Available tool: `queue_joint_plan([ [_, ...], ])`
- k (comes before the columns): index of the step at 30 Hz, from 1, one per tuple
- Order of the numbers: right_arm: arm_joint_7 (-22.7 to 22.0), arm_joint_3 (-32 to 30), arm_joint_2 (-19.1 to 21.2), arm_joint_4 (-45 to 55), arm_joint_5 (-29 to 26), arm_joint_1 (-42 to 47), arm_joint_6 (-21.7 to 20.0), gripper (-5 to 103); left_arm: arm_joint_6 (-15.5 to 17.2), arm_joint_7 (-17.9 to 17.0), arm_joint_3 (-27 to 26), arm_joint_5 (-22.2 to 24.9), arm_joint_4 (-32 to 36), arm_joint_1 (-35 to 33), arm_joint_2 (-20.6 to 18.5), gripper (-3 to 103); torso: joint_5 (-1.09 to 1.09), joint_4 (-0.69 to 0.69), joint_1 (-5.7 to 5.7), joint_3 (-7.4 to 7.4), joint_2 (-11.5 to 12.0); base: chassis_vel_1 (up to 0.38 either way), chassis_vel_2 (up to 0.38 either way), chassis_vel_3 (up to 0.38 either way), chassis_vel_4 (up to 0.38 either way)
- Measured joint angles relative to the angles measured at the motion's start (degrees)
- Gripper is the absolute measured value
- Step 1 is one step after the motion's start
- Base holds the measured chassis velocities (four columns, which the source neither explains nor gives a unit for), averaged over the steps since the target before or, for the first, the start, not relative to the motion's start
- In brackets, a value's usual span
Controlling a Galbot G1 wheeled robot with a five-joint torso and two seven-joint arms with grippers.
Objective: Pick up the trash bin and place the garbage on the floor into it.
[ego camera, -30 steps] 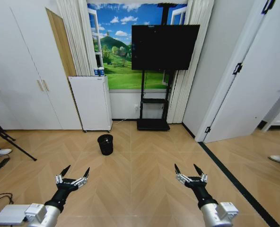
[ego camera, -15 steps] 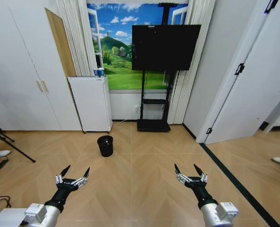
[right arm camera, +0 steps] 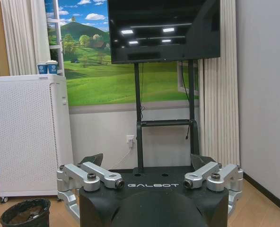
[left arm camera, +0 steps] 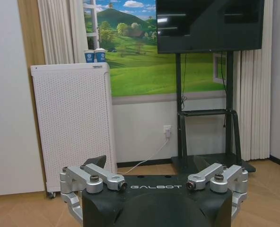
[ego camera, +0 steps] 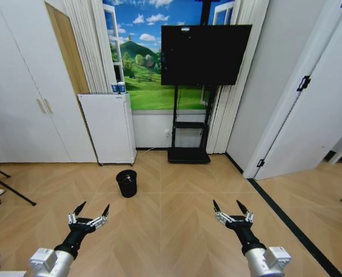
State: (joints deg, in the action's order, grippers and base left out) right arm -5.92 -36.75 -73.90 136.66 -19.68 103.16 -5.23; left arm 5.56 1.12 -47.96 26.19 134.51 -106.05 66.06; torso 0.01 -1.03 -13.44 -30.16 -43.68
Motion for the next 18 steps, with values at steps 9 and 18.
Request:
queue_joint_plan([
  [9, 0.00, 0.00, 0.00, 0.00, 0.00, -0.01, 0.00, 100, 0.00, 0.00, 0.00, 0.00, 0.00, -0.01, 0.00, 100, -0.01, -0.01, -0.01, -0.01, 0.00, 0.013, -0.009, -0.014, 0.018],
  [18, 0.00, 0.00, 0.00, 0.00, 0.00, -0.01, 0.00, 100, 0.00, 0.00, 0.00, 0.00, 0.00, 0.00, 0.00, 100, -0.01, 0.00, -0.02, -0.01, 0.00, 0.000, 0.000, 0.000, 0.000],
])
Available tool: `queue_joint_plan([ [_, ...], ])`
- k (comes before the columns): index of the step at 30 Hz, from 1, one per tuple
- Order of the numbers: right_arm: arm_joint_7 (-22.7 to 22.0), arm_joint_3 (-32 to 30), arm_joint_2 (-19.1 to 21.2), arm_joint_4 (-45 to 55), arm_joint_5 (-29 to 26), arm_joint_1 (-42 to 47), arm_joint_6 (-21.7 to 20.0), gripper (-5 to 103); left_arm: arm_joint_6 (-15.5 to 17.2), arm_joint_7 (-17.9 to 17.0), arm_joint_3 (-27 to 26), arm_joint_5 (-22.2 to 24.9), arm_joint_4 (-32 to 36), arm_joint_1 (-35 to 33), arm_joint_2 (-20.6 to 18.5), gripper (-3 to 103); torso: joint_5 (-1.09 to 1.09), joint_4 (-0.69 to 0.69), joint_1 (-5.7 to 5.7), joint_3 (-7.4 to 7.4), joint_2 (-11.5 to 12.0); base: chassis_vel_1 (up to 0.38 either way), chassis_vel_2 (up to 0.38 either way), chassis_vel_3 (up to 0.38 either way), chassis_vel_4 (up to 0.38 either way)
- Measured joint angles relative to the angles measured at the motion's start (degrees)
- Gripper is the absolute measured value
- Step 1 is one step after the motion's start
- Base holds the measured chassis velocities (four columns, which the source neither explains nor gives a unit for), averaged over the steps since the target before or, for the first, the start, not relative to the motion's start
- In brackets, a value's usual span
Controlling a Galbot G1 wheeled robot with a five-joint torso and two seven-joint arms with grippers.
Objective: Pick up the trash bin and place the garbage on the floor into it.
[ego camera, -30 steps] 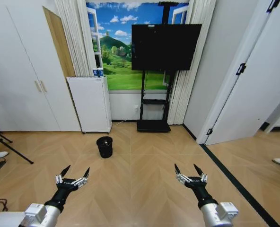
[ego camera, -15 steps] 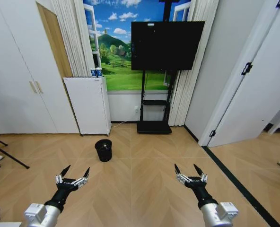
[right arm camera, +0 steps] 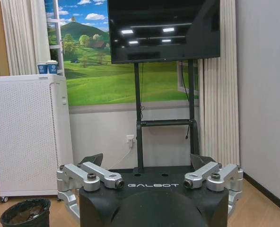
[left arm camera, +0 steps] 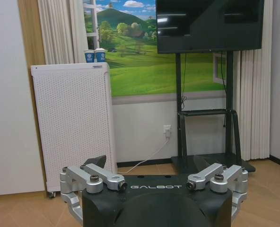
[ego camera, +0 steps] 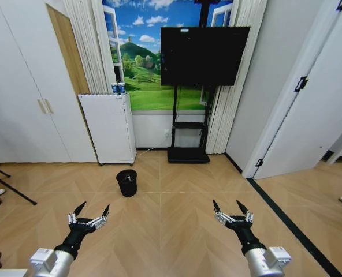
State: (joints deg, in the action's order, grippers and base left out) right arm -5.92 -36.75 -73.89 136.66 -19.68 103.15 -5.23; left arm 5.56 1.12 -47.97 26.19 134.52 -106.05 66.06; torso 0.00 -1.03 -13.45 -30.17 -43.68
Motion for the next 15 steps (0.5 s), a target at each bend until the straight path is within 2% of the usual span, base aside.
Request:
queue_joint_plan([
  [15, 0.00, 0.00, 0.00, 0.00, 0.00, 0.00, 0.00, 100, 0.00, 0.00, 0.00, 0.00, 0.00, 0.00, 0.00, 100, 0.00, 0.00, 0.00, 0.00, 0.00, 0.000, 0.000, 0.000, 0.000],
])
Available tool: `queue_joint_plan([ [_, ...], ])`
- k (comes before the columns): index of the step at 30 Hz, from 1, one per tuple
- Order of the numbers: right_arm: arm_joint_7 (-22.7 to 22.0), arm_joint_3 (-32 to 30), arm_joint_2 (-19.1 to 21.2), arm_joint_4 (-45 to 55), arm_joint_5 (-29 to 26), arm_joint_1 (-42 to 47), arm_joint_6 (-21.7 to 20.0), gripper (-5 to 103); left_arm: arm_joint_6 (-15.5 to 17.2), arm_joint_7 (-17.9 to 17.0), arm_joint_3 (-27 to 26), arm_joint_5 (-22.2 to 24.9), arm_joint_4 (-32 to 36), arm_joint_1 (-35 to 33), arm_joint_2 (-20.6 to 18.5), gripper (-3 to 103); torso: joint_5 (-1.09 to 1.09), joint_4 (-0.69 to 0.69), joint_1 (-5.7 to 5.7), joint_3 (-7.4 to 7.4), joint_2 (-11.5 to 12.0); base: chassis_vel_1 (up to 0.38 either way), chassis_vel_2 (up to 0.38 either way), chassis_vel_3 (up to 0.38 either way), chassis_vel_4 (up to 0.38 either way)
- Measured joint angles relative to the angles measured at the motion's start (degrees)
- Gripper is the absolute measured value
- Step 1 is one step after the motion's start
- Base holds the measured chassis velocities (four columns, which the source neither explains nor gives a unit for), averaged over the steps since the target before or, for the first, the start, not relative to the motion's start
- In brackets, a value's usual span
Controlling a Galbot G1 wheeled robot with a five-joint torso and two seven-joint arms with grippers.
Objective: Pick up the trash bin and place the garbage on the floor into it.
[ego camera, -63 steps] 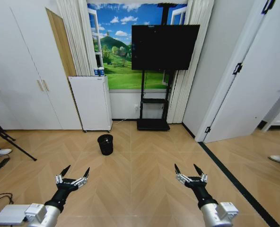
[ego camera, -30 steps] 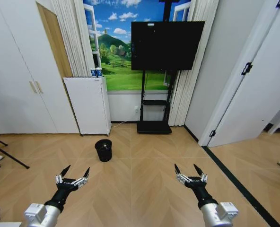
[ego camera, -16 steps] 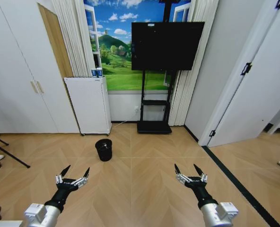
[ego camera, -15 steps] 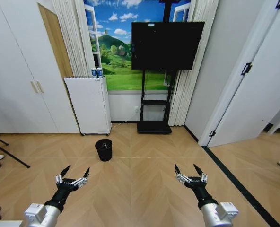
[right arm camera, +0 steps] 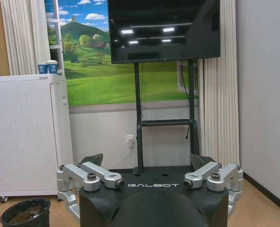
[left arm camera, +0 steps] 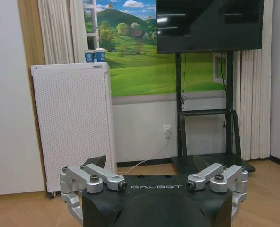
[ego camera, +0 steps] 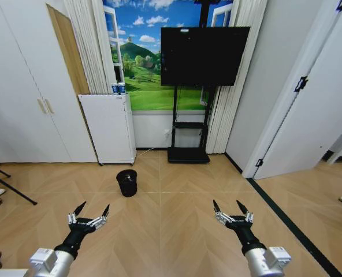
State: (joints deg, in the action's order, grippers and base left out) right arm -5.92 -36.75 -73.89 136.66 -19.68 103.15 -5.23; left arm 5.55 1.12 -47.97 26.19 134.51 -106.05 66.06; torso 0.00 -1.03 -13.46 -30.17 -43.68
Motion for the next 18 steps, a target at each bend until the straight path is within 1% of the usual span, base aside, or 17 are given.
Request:
queue_joint_plan([
  [18, 0.00, 0.00, 0.00, 0.00, 0.00, 0.00, 0.00, 100, 0.00, 0.00, 0.00, 0.00, 0.00, 0.00, 0.00, 100, 0.00, 0.00, 0.00, 0.00, 0.00, 0.000, 0.000, 0.000, 0.000],
])
